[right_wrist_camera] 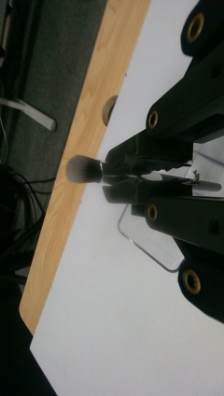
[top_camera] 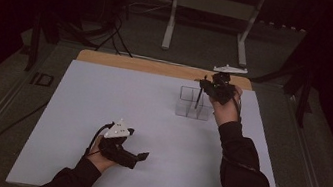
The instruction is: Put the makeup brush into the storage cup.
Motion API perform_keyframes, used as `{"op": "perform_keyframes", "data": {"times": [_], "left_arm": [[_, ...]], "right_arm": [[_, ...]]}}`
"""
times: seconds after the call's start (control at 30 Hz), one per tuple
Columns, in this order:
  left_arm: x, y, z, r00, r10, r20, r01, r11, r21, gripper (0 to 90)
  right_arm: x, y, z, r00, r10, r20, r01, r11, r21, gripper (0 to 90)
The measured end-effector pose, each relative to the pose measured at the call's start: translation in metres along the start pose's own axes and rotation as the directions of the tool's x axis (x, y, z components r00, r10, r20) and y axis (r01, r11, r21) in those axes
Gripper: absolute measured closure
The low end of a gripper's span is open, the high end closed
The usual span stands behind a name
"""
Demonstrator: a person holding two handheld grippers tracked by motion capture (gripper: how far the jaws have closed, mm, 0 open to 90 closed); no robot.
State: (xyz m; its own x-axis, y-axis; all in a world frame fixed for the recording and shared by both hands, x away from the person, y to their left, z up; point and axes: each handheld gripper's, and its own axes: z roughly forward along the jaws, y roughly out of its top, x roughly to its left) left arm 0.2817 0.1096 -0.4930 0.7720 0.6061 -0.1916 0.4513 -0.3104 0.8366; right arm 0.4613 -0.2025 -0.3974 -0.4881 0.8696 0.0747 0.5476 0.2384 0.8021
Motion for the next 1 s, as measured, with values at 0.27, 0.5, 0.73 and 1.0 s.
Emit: {"op": "perform_keyframes", "data": {"times": [0.27, 0.5, 0.73, 1.0], "left_arm": [[0.0, 0.0, 0.0, 1.0, -0.002, 0.001, 0.002, 1.0, -0.001, 0.8], [0.0, 0.0, 0.0, 1.0, -0.001, 0.0, 0.001, 1.0, 0.0, 0.9], [0.0, 0.0, 0.0, 1.0, -0.002, 0.001, 0.002, 1.0, 0.002, 0.9], [0.0, 0.001, 0.0, 1.0, -0.004, 0.002, 0.004, 1.0, 0.002, 0.9]], "right_arm": [[-0.003, -0.005, 0.008, 0.9999, 0.012, 0.0, -0.012, 0.999, 0.036, 83.0], [-0.001, -0.011, 0.016, 1.0, 0.002, -0.008, -0.002, 0.997, 0.083, 83.1], [0.0, -0.018, 0.023, 1.0, -0.007, -0.001, 0.007, 0.992, 0.122, 83.0], [0.004, -0.012, 0.017, 0.9995, -0.028, 0.013, 0.027, 0.995, 0.092, 34.2]]}}
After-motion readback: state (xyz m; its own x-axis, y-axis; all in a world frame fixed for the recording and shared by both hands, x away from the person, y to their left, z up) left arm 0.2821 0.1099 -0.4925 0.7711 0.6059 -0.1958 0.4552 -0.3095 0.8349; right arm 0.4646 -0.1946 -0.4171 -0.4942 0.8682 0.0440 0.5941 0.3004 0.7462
